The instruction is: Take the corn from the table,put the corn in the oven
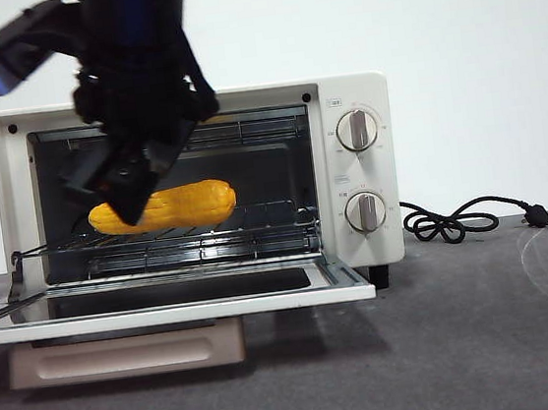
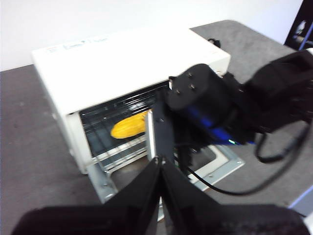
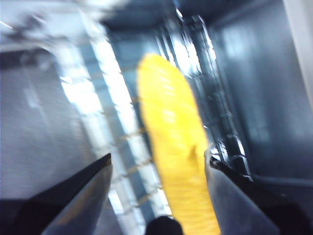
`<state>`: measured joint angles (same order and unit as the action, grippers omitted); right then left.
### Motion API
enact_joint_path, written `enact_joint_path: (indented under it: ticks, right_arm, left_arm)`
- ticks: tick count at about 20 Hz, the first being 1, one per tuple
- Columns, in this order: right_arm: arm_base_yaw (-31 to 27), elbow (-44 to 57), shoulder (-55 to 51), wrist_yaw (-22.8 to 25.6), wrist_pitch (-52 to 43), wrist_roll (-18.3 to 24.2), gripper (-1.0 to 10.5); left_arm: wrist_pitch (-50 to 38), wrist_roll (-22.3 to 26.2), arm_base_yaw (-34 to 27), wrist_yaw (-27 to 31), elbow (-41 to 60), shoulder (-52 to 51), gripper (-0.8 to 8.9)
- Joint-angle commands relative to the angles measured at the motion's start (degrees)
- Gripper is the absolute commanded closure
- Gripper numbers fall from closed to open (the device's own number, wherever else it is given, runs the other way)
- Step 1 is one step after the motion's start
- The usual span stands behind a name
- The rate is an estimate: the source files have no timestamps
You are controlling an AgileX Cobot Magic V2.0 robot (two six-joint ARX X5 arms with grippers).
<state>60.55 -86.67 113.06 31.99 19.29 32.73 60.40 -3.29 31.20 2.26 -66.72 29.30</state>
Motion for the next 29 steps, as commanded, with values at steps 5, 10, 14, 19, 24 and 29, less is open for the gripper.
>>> enact_joint_path:
  ticks: [5,10,14,19,24,29]
  right_arm:
    - [3.8,-0.1,-4.0,0.6,3.8,-5.5,6.3]
    - [6.4,-0.1,-8.7,0.0,11.5,-10.8,6.3]
    - [7.8,-0.1,-12.7,-2.9,19.3,-16.2,6.4]
    - [8.5,-0.1,-18.3,-7.3,28.6,-22.9,6.4]
    - [8.5,-0.1,-24.1,-11.0,36.2,-26.9,6.4]
    - [8.4,-0.1,-29.4,-11.0,40.7,-28.2,6.6]
  left_arm:
    - [-3.7,6.8,0.1,6.1,-0.2,2.4,8.19]
    - [-9.3,11.0,0.1,14.4,-0.2,5.7,8.2]
    - [-12.1,12.3,0.1,15.2,-0.2,9.9,8.2]
    - [-11.0,13.1,-1.1,13.9,-0.2,17.0,8.2]
    - [-9.6,13.9,-5.7,5.9,-0.2,24.1,8.2]
    - [-9.4,14.0,-14.1,-8.5,-0.2,28.8,8.2]
